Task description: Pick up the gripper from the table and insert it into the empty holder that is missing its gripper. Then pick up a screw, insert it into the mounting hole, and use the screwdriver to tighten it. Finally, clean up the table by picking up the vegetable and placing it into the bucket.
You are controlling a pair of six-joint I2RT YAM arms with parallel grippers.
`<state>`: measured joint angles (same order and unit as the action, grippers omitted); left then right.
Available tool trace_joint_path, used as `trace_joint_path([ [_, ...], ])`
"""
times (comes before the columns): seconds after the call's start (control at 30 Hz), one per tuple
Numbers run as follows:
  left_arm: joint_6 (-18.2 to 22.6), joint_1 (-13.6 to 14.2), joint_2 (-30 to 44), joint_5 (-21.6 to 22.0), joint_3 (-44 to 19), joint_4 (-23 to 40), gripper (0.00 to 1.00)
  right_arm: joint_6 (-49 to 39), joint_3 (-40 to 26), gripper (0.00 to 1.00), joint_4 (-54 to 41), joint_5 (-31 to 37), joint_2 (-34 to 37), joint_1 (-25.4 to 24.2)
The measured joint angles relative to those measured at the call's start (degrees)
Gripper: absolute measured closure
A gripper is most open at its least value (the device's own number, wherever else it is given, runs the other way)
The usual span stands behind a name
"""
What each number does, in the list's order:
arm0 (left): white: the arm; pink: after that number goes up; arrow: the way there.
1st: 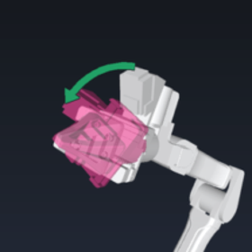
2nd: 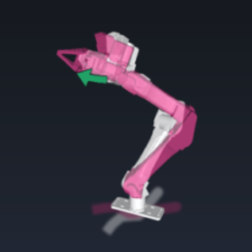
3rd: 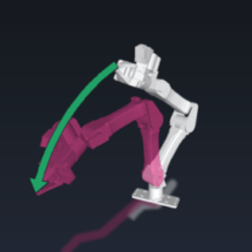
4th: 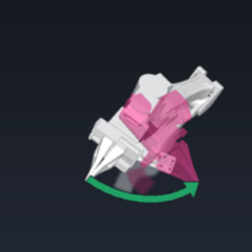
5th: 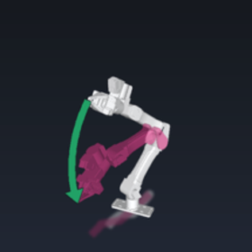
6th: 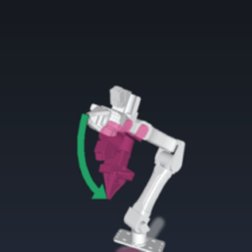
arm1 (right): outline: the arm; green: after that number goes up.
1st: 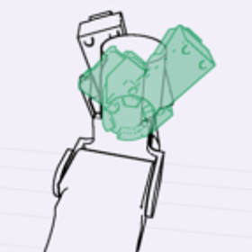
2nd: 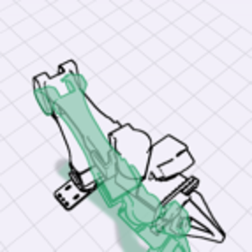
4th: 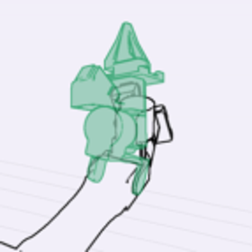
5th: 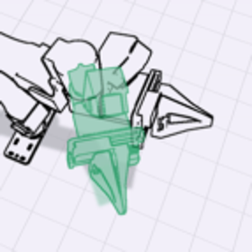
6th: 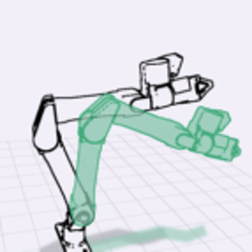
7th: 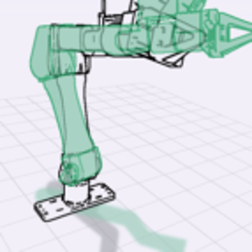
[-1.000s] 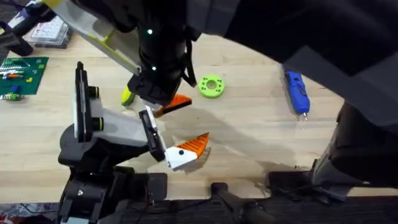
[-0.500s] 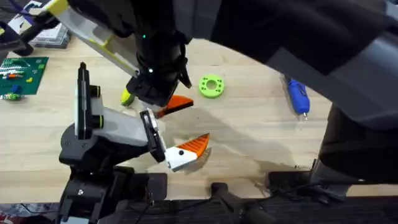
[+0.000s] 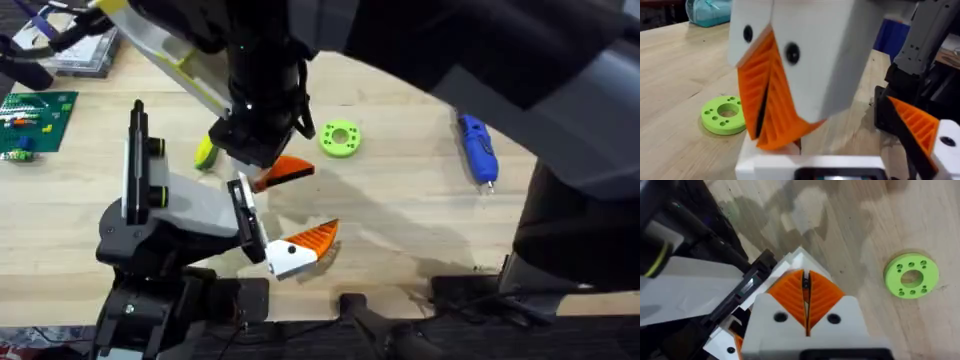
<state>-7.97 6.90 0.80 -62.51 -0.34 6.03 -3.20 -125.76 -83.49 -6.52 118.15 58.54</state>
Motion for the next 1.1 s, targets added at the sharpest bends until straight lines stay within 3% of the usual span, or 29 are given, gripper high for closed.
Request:
trace_joint_path([
  [0.27, 0.02, 0.0, 0.0, -0.34, 0.0, 0.04, 0.015, 0.25, -0.04, 0.969, -0.29, -0.02, 0.0, 0.0],
  [0.4, 0.02, -0.01, 0.0, -0.35, 0.0, 0.04, 0.014, 0.53, -0.06, 0.739, -0.88, 1.19, -0.02, -0.24],
  [0.5, 0.26, -0.02, -0.01, -0.34, 0.0, 0.01, 0.015, 0.83, -0.06, 0.499, -1.0, 2.36, -0.02, -0.87],
  [0.6, 0.39, -0.02, -0.07, -0.5, 0.0, 0.04, 0.014, 1.02, -0.06, 0.101, -0.94, 4.13, -0.14, -1.6],
  [0.63, 0.47, -0.02, -0.07, -0.38, 0.0, 0.01, 0.015, 0.97, -0.05, 0.029, -1.01, 4.3, -0.33, -1.81],
  [1.1, 1.92, -0.07, -0.17, 1.05, 0.0, -0.23, 0.014, 1.46, -0.01, 0.005, -1.09, 3.91, -5.15, -1.03],
])
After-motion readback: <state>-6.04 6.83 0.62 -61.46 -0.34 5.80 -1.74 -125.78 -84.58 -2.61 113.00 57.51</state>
